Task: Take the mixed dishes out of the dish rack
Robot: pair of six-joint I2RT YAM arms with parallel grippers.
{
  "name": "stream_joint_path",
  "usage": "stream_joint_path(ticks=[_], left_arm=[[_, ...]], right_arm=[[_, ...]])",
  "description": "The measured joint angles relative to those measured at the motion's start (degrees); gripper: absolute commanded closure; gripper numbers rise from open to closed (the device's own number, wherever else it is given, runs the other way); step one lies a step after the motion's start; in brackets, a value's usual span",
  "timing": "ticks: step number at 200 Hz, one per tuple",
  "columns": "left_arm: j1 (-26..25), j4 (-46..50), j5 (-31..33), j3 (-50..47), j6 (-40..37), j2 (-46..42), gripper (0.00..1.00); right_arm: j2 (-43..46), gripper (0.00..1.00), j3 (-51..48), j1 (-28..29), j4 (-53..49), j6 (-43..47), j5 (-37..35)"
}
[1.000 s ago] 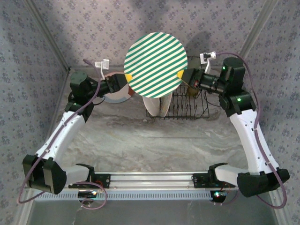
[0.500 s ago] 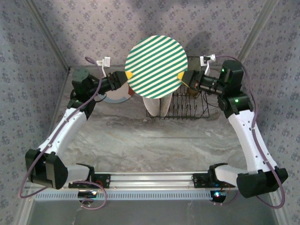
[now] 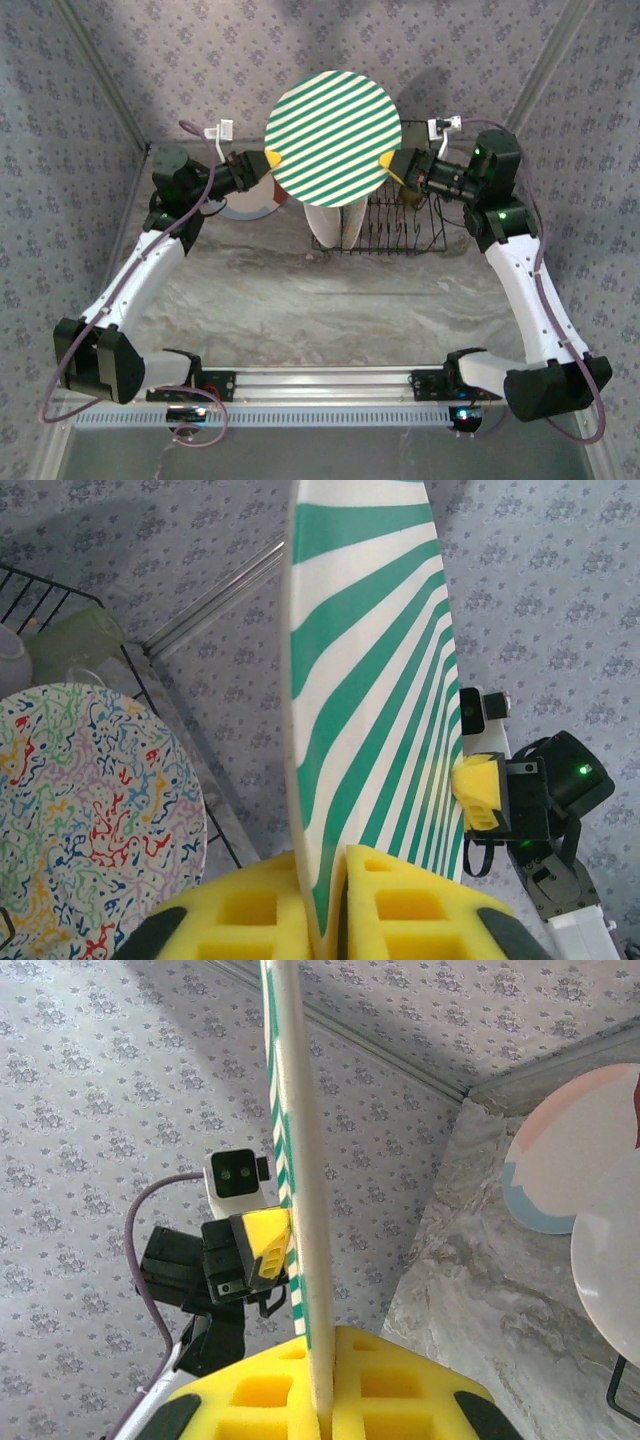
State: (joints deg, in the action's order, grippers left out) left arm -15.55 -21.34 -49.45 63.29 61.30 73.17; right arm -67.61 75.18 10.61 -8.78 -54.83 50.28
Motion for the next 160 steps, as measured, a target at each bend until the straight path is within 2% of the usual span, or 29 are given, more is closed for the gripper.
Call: stream_joint_path(ticks=[50, 74, 80, 116, 141, 160], left_arm=[[0.0, 0.74, 1.29, 0.0, 2.47, -0.33, 1.0], [-0.22, 0.85, 1.92, -0.24, 2.84, -0.57, 1.0], [-0.33, 0.83, 2.25, -0.42, 2.82, -0.79, 1.0], [-0.61, 2.45, 4.44, -1.2, 2.27, -1.62, 1.0], [-0.59, 4.02, 6.05, -1.51, 2.21, -1.62, 1.0], [-0.5, 4.31, 7.1, -1.51, 2.21, -1.62, 1.0]], right_arm=[[-0.04, 1.0, -1.4, -0.26, 0.87, -0.02, 0.11], [-0.07, 0.7, -1.84, -0.42, 1.16, -0.04, 0.0], [-0.07, 0.56, -2.01, -0.5, 1.2, -0.15, 0.0], [0.07, 0.01, -2.43, -0.96, 1.68, -0.79, -0.13], [0.72, 0.0, -2.43, -1.16, 0.9, 0.42, -1.2], [1.22, 0.0, -1.46, -1.16, -3.5, 3.5, -3.65]])
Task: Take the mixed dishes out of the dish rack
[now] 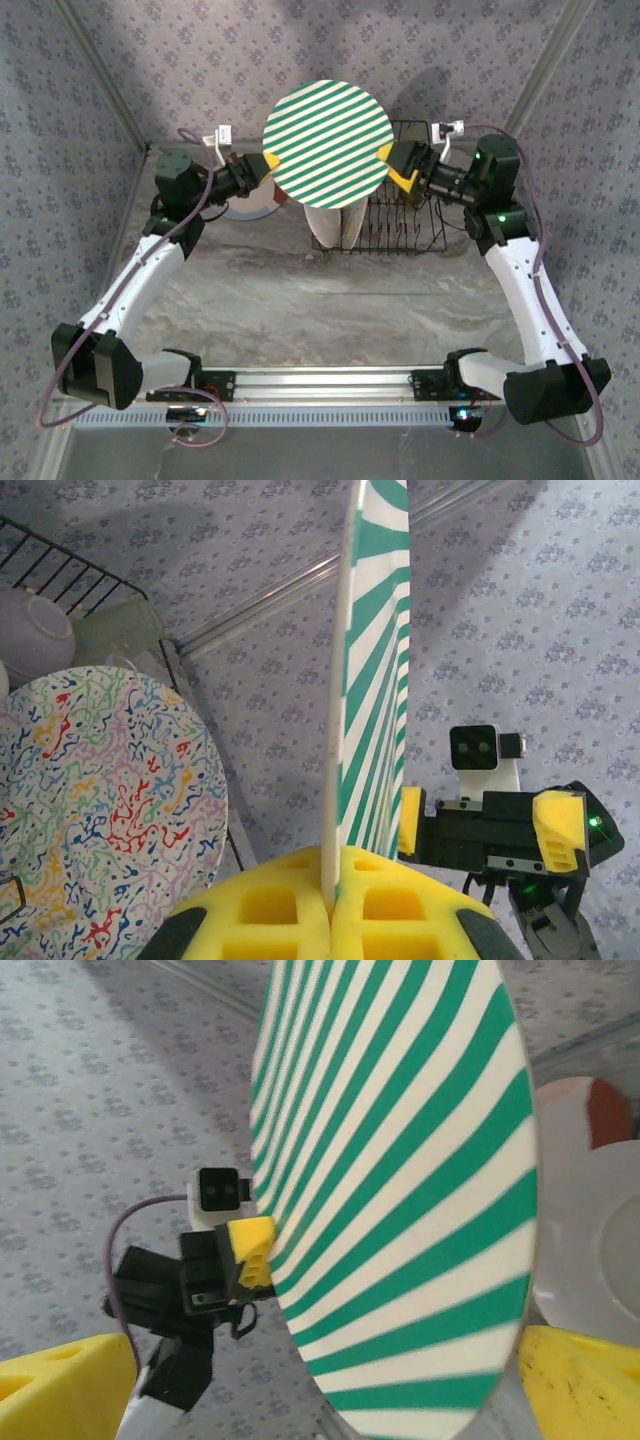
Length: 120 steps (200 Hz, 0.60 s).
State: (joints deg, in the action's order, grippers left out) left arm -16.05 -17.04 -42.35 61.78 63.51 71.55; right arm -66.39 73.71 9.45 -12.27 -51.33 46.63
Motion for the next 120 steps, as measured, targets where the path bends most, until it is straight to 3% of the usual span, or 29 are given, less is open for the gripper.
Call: stream_joint_path(ticks=[42, 120], left_arm=[[3.32, 0.81, 2.19, 0.44, 0.83, 0.81, 1.0], [16.81, -1.92, 3.26, -0.04, 7.34, 2.8, 1.0]], right_arm=[[1.51, 0.0, 4.02, 0.66, -11.37, 8.13, -8.09], [3.3, 0.0, 4.55, 3.02, -20.0, 15.91, -15.69]])
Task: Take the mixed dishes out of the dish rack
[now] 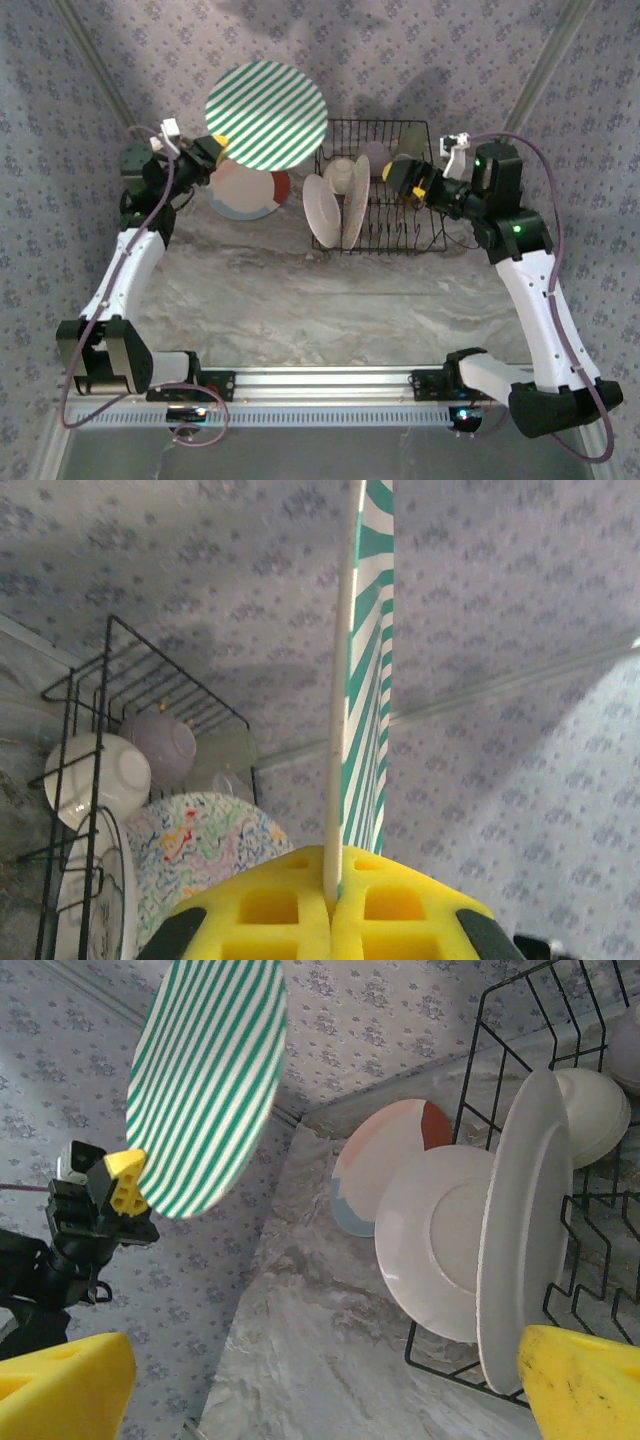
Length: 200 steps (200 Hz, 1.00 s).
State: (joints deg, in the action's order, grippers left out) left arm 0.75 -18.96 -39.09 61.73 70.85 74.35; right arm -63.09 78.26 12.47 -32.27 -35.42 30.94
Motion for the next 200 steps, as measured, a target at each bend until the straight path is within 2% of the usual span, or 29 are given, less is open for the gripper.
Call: stream_joint_path(ticks=[30, 51, 150, 200], left_arm=[[5.29, -1.84, 0.2, -2.51, 1.49, 0.87, 1.0], [7.17, -1.97, 0.85, -4.59, 1.68, 2.14, 1.0], [8.85, -8.52, 1.05, -12.15, 1.01, 16.28, 1.0], [9.11, -13.18, 1.05, -12.61, 1.03, 23.26, 1.0]], right_arm=[[-0.02, 0.0, 0.0, 1.11, -0.74, 1.7, -1.14], [-0.02, 0.0, 0.0, 1.7, -1.68, 2.56, -1.86], [-0.81, 0.0, -0.92, 9.42, -0.98, 5.07, -3.98], [-0.81, 0.0, -1.31, 10.73, -0.5, 5.07, -4.0]])
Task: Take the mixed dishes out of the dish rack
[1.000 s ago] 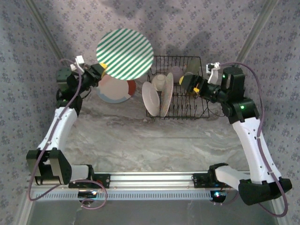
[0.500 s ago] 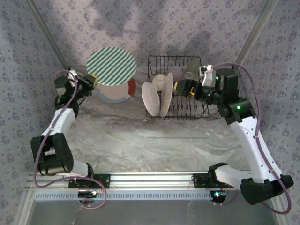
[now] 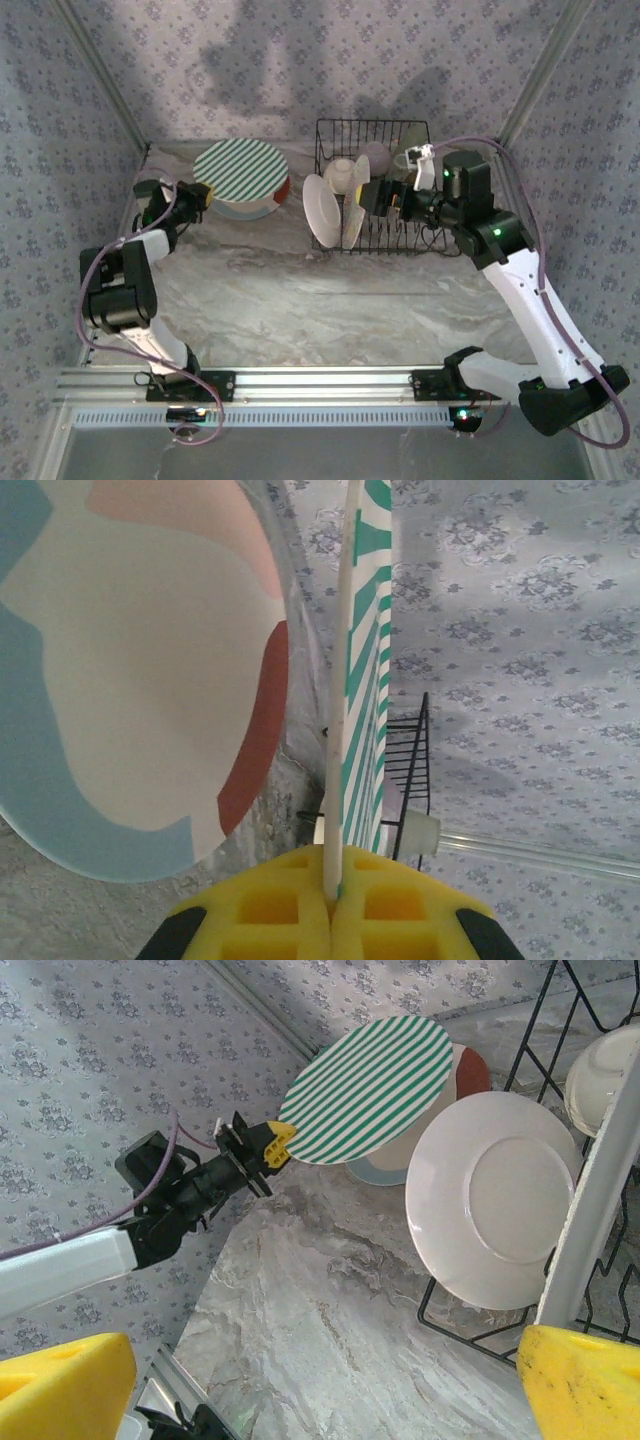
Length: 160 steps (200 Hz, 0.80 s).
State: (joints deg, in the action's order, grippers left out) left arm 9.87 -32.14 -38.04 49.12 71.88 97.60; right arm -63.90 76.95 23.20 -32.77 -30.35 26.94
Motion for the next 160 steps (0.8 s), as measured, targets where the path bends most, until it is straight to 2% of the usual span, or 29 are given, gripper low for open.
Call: stream_joint_path(ticks=[160], left_arm=[[0.0, -8.07, -1.14, 1.01, 0.22, 13.77, 1.0]], right_arm=[[0.0, 0.0, -0.48, 2.62, 0.0, 0.46, -0.66]])
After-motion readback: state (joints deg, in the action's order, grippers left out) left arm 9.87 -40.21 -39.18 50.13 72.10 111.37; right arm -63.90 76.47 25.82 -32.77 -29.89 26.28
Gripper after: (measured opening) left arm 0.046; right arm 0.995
